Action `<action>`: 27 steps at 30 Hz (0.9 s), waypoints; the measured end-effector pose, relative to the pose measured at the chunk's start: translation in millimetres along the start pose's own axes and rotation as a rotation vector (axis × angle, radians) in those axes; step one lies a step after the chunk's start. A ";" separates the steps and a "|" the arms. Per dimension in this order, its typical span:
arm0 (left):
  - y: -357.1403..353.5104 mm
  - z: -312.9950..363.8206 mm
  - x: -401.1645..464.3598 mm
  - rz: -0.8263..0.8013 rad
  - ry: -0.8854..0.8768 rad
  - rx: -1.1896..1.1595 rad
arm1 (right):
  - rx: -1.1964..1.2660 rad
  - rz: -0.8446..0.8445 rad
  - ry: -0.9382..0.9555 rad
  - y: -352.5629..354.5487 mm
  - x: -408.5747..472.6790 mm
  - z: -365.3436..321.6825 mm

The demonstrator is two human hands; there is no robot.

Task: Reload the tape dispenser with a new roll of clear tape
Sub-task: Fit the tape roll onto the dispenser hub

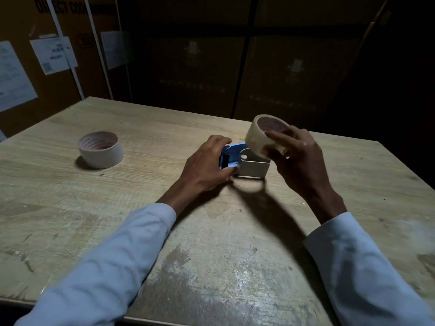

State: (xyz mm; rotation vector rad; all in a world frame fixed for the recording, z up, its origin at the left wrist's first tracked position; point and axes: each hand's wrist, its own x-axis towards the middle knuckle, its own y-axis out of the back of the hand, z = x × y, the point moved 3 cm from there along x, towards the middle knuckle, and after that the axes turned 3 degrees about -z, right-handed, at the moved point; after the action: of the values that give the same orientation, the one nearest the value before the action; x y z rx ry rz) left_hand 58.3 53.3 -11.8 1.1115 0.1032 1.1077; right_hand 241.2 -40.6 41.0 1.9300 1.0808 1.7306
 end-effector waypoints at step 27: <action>12.4 -25.1 12.6 -0.150 -0.031 -0.261 | -0.041 -0.475 0.157 -35.2 -10.4 8.0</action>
State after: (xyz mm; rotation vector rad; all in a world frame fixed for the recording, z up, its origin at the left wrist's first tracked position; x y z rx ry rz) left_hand 42.3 79.3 -9.5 0.8726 0.0165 0.9401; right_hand 238.1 -23.0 7.9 1.3804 1.4084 1.6291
